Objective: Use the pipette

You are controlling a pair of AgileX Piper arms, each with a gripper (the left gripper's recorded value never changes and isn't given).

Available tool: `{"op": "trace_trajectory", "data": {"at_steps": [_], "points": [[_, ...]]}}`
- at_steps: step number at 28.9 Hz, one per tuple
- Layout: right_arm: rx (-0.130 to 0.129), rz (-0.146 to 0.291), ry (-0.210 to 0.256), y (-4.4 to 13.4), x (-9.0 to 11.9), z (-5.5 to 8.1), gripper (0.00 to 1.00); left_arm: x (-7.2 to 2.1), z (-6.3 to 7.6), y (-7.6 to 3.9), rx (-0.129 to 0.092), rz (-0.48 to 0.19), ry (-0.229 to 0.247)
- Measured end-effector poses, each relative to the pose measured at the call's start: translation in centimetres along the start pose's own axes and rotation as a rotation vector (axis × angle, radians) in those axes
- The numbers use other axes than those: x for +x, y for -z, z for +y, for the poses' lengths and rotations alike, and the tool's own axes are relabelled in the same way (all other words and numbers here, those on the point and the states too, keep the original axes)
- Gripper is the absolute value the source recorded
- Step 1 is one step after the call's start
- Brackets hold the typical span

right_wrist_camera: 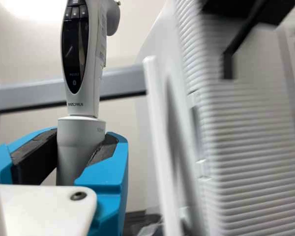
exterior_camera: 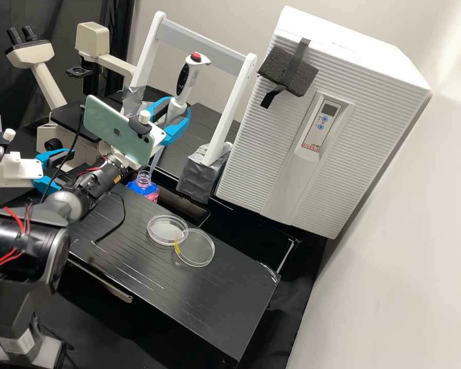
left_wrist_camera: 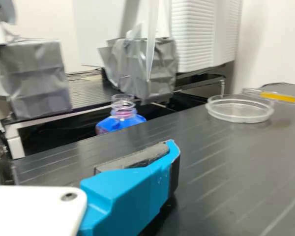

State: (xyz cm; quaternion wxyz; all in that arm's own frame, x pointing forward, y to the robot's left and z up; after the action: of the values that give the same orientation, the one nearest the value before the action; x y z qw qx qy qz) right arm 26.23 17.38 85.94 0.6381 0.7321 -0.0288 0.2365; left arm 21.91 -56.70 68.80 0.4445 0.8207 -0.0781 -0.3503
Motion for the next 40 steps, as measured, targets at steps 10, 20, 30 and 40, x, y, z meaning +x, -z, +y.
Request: {"op": "trace_trajectory", "data": {"at_steps": [10,20,30,40], "points": [[0.007,0.045,-0.145,-1.1,-3.7,6.8,0.00,0.12,-0.2,-1.4,0.003,-0.090,0.018],[-0.037,0.006,-0.181,-2.1,-5.9,9.0,0.00,0.33,0.4,-2.9,0.011,-0.152,-0.001],[-0.067,-0.032,-0.102,-3.0,-7.2,9.2,0.00,0.68,0.8,-3.8,0.026,-0.197,-0.016],[-0.068,-0.057,-0.075,-3.5,-7.7,8.8,0.00,1.35,1.6,-4.9,0.021,-0.246,-0.044]]}}
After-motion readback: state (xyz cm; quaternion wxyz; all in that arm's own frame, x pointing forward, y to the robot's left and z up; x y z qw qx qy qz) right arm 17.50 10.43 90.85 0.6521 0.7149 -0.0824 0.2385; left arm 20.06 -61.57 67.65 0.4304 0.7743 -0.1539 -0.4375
